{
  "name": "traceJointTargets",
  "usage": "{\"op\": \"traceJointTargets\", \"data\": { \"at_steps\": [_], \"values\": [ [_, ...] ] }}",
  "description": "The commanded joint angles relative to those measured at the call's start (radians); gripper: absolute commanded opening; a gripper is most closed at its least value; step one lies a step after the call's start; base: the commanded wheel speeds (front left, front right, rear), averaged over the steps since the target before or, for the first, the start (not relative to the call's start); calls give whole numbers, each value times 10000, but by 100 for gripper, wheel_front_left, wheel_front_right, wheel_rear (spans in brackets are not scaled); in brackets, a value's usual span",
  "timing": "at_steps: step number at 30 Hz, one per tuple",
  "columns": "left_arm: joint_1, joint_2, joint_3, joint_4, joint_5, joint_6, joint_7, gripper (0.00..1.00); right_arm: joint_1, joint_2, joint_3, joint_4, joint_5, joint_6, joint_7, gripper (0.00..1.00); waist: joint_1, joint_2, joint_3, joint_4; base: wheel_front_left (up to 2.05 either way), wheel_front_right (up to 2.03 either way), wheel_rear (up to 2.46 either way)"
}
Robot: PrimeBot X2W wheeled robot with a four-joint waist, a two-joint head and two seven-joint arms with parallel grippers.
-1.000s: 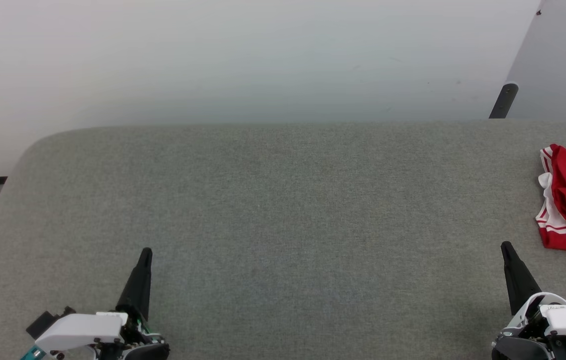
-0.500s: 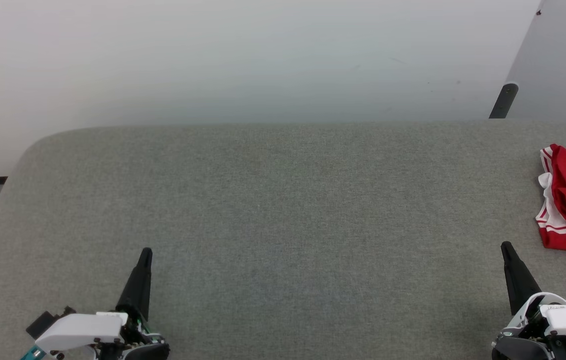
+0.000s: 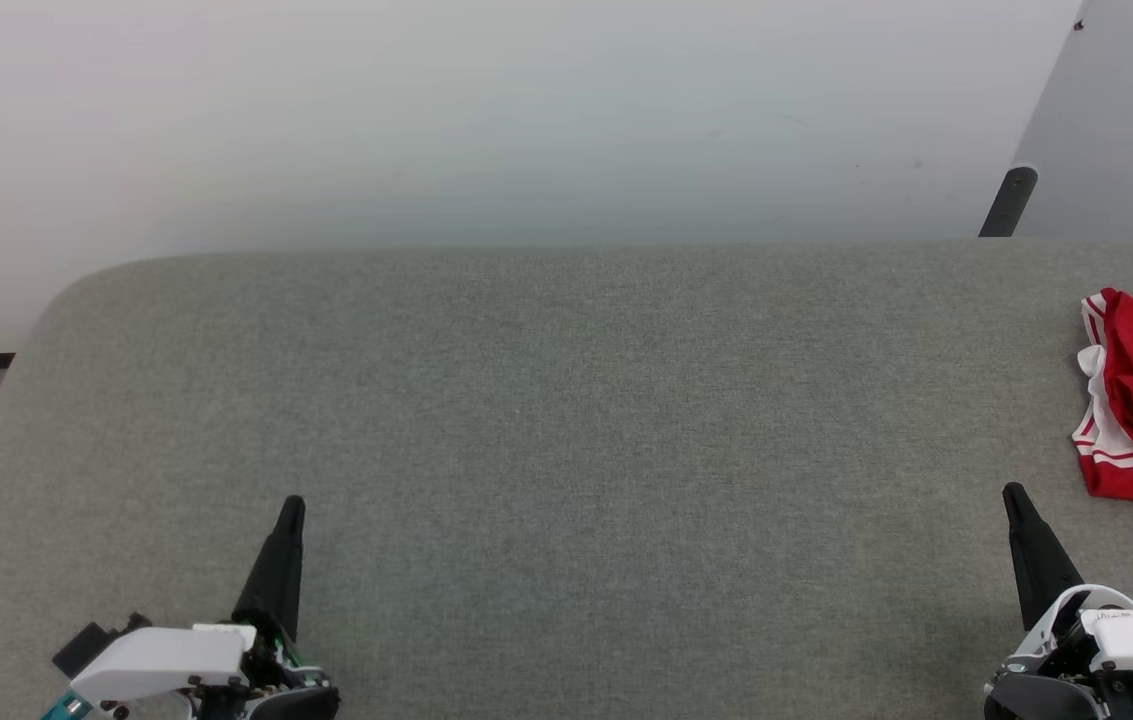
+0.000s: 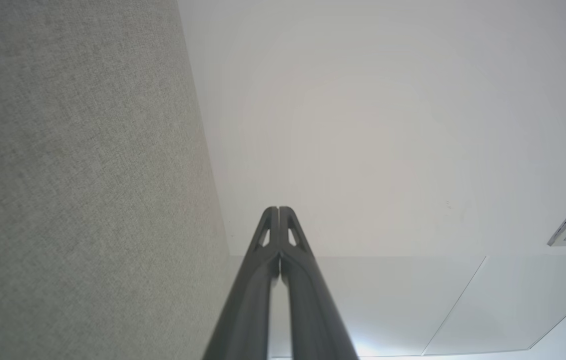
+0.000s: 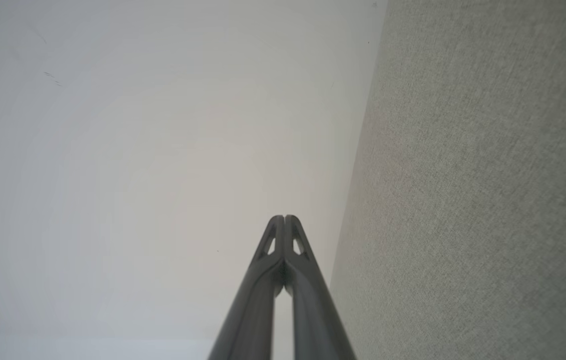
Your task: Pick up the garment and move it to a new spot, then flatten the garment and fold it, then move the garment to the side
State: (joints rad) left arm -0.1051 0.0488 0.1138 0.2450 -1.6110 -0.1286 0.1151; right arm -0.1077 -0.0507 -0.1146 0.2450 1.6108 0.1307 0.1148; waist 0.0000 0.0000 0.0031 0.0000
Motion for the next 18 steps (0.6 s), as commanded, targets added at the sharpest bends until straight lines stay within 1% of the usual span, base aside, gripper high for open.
{"op": "traceJointTargets", "data": {
  "at_steps": [1, 18],
  "values": [
    [-87, 3, 16, 8, -32, -39, 18, 0, -37, 27, 0, -19, 41, 0, 21, 0, 0, 0, 0, 0, 0, 0, 0],
    [-87, 3, 16, 8, -34, -40, 17, 0, -37, 27, 1, -19, 41, 0, 20, 0, 0, 0, 0, 0, 0, 0, 0]
  ]
}}
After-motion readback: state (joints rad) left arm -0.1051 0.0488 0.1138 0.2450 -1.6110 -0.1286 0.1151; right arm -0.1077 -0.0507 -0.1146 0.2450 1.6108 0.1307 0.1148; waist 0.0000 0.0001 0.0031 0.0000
